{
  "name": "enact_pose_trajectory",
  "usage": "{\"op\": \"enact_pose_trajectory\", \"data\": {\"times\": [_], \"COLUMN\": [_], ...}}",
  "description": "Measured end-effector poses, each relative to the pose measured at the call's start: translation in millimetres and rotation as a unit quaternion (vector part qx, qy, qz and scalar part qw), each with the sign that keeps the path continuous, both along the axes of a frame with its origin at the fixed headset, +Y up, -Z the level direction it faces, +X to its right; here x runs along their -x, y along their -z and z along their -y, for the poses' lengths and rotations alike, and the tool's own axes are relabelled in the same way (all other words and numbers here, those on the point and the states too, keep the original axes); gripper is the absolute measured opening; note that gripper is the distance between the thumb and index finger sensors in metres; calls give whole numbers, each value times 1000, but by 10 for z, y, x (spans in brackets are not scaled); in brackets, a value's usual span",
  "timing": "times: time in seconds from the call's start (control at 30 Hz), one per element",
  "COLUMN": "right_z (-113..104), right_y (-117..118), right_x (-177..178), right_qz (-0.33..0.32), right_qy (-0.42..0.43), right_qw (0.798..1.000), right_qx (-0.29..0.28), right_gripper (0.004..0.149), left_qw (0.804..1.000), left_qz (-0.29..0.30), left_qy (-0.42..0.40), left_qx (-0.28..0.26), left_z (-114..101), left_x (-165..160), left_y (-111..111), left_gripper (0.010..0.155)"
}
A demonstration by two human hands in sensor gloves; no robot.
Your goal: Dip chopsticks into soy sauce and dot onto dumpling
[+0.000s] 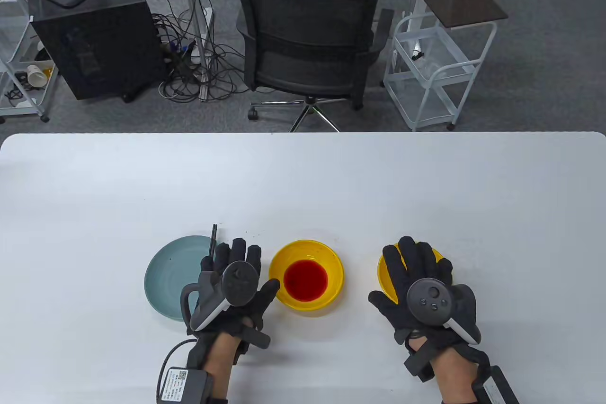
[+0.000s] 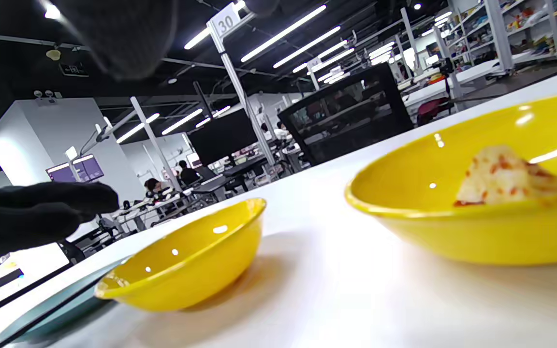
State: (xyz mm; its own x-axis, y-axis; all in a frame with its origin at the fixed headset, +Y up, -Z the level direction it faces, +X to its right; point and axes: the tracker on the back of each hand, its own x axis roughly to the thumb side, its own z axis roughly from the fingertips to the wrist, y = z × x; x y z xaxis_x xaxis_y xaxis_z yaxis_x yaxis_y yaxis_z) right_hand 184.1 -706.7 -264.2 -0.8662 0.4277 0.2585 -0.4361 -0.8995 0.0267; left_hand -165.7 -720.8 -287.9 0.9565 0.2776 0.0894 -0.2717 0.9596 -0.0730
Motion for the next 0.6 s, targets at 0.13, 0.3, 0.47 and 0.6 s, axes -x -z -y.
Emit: {"op": "enact_pose_trajectory", "data": {"times": [0.13, 0.3, 0.47, 0.6], "right_z": [-2, -28, -21, -19], "right_y": [-15, -42, -23, -8], "right_x": [19, 7, -42, -30], "right_qz": [-3, -2, 5, 4], "right_qy": [-1, 9, 19, 26], "right_qw": [1000, 1000, 1000, 1000], "right_qx": [0, -5, 2, 6], "right_gripper": [86, 86, 85, 85], "left_qw": [1000, 1000, 986, 965], "left_qz": [-5, -21, -115, -235], "left_qy": [1, -17, -122, -82], "left_qx": [13, 12, -1, 76], "left_z": [16, -79, -330, -284], "left_x": [15, 120, 717, 1062], "left_y": [10, 6, -5, -24], "left_gripper": [85, 84, 78, 68]}}
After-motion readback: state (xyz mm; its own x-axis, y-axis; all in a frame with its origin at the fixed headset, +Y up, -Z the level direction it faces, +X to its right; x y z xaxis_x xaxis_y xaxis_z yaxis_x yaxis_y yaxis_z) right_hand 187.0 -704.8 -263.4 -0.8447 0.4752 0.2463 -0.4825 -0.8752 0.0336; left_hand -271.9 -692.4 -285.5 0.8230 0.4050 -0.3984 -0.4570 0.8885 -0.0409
